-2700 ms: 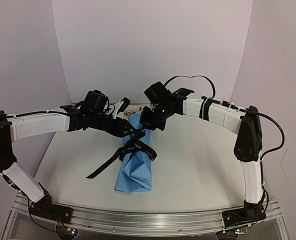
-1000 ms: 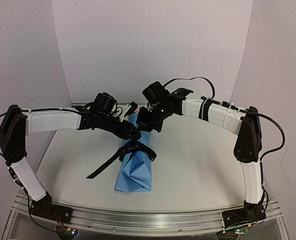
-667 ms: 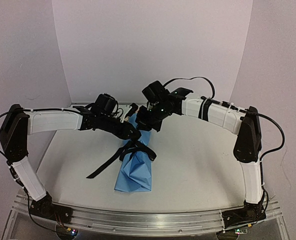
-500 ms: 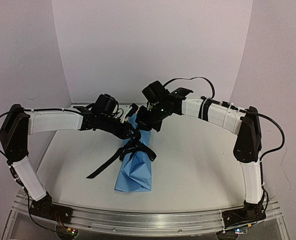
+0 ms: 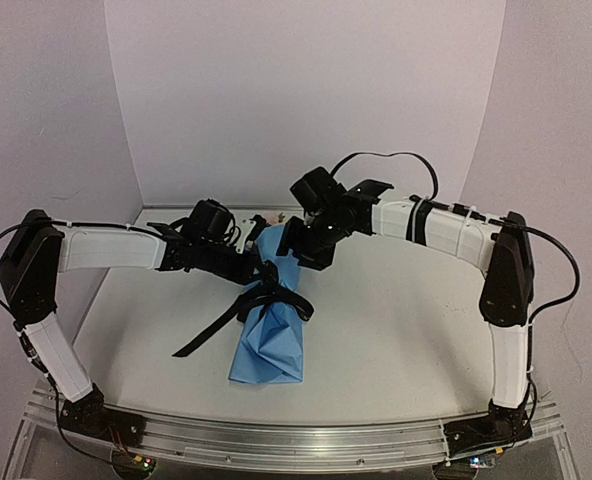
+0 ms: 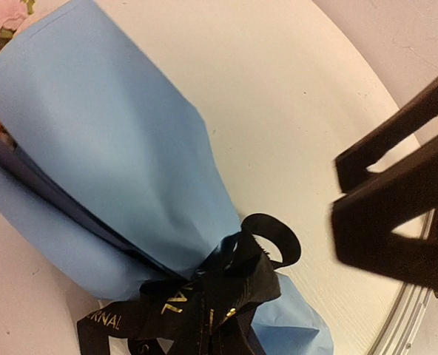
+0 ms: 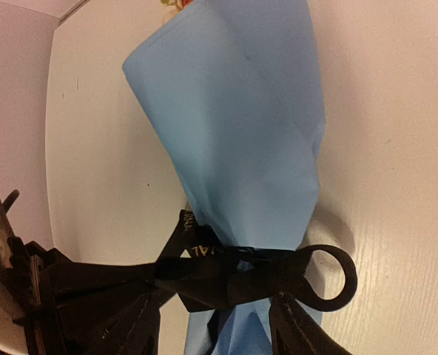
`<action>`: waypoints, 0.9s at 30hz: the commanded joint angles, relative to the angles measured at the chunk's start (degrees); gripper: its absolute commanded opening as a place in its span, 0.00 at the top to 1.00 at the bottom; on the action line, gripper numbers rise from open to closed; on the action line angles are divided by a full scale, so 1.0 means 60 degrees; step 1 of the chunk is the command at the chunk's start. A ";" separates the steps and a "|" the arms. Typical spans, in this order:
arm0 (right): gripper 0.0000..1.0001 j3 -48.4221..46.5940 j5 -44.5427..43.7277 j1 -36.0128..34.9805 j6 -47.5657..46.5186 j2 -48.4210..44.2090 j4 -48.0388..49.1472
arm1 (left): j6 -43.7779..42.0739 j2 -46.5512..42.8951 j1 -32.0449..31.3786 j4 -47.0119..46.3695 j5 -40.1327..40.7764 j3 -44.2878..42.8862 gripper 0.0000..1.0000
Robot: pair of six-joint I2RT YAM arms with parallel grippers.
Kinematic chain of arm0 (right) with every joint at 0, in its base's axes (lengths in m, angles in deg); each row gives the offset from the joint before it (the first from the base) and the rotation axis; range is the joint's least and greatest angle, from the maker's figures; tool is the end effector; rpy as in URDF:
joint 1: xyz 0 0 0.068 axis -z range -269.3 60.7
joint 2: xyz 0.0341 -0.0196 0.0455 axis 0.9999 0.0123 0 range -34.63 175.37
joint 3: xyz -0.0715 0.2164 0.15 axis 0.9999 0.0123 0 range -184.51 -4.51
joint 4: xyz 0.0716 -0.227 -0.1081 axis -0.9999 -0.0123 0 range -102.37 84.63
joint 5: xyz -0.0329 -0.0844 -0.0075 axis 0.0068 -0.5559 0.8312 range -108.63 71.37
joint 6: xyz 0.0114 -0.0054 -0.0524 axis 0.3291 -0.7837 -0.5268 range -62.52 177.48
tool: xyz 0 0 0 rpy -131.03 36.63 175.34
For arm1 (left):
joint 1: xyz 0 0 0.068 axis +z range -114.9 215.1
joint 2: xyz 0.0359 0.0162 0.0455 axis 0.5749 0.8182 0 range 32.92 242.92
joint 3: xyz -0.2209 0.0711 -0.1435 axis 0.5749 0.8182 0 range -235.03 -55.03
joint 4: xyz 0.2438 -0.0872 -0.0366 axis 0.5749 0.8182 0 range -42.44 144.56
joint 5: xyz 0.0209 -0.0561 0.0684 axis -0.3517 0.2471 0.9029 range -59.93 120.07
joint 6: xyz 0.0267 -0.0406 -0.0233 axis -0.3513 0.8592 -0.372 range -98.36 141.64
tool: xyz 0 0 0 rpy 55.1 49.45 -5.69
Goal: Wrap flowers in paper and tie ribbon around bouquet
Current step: Pass from the right arm to the left, then cross the right side of the half-tied ribbon with the folded bouquet.
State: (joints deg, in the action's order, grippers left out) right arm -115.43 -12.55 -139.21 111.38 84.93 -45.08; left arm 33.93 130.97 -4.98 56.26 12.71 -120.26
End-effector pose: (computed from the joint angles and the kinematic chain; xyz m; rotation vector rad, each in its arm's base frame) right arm 0.3025 0.3651 0.2839 0.0386 2.6378 0.8759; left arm 0.2811 -0.2504 0.2211 0.7329 2.2791 -0.8018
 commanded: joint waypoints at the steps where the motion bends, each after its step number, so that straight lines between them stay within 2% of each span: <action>1: 0.44 0.0940 -0.0922 0.0053 -0.0371 -0.1451 0.0361 | 0.0601 -0.0732 0.0143 -0.0597 0.0618 0.0254 1.00; 6: 0.46 0.2640 -0.0560 0.0154 -0.0501 -0.2240 0.1123 | 0.0851 -0.1088 0.0232 -0.0766 0.0797 0.0449 1.00; 12: 0.47 0.3930 0.0392 0.0144 -0.1042 -0.2333 0.2032 | 0.0882 -0.1214 0.0294 -0.0575 0.0617 0.0327 1.00; 17: 0.48 0.3569 0.1004 0.0034 -0.1582 -0.1600 0.2266 | 0.0840 -0.1311 0.0365 -0.0374 0.0615 0.0372 1.00; 27: 0.50 0.2741 0.1463 0.0037 -0.1411 -0.0207 0.2267 | 0.0661 -0.1444 0.0508 -0.0282 0.0411 0.0426 1.00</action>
State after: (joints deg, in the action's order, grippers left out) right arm -96.22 -4.96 -138.84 103.49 82.11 -32.57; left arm 38.56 125.25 -2.36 55.06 16.16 -117.46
